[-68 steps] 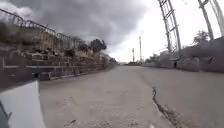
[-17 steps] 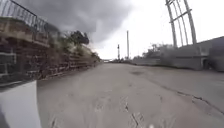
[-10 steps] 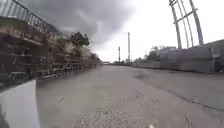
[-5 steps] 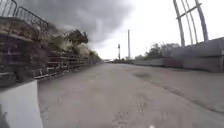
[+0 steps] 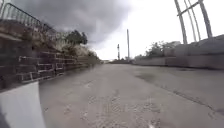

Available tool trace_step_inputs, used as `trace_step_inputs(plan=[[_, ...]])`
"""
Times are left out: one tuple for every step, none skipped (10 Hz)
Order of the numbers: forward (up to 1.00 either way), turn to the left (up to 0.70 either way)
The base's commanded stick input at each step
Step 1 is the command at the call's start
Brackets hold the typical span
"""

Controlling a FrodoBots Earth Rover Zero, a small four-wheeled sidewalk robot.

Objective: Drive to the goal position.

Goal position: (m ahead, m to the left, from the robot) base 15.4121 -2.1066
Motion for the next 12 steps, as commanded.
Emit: trace_step_inputs(plan=[[0.85, 0.0], [0.85, 0.0], [0.85, 0.0], [0.85, 0.0], [0.85, 0.0], [0.85, 0.0], [0.85, 0.0], [0.85, 0.0], [0.85, 0.0], [0.85, 0.0], [0.85, 0.0], [0.85, 0.0]])
